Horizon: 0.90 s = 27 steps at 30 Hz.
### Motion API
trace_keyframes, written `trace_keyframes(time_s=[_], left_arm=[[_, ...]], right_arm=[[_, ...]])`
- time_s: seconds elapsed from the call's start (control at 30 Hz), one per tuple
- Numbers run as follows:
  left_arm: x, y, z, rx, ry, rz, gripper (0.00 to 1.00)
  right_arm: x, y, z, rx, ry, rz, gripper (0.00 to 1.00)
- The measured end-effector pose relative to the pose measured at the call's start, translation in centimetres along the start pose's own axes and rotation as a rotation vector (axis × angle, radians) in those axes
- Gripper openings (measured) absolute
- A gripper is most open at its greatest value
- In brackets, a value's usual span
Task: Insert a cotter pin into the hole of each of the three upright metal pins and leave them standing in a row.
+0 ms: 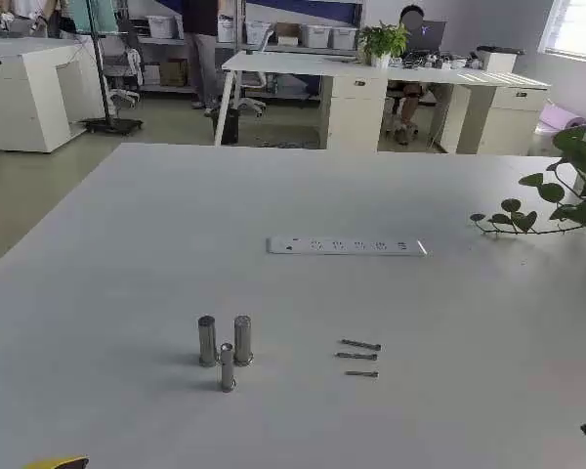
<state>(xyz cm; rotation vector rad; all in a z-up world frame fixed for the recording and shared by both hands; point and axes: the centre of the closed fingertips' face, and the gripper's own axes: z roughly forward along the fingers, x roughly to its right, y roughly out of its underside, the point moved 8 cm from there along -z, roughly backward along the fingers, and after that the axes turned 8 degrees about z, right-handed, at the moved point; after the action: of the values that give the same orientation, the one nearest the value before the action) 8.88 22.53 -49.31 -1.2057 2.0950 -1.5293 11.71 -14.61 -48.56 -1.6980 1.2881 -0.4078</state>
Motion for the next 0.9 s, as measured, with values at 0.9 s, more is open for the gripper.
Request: trace_keyframes(time_s=[0.9], left_arm=[[-0.01, 0.13, 0.41, -0.003, 0.030, -0.003, 0.99]], right_arm=[[-0.23, -0.18, -0.01, -0.019, -0.003, -0.030, 0.96]])
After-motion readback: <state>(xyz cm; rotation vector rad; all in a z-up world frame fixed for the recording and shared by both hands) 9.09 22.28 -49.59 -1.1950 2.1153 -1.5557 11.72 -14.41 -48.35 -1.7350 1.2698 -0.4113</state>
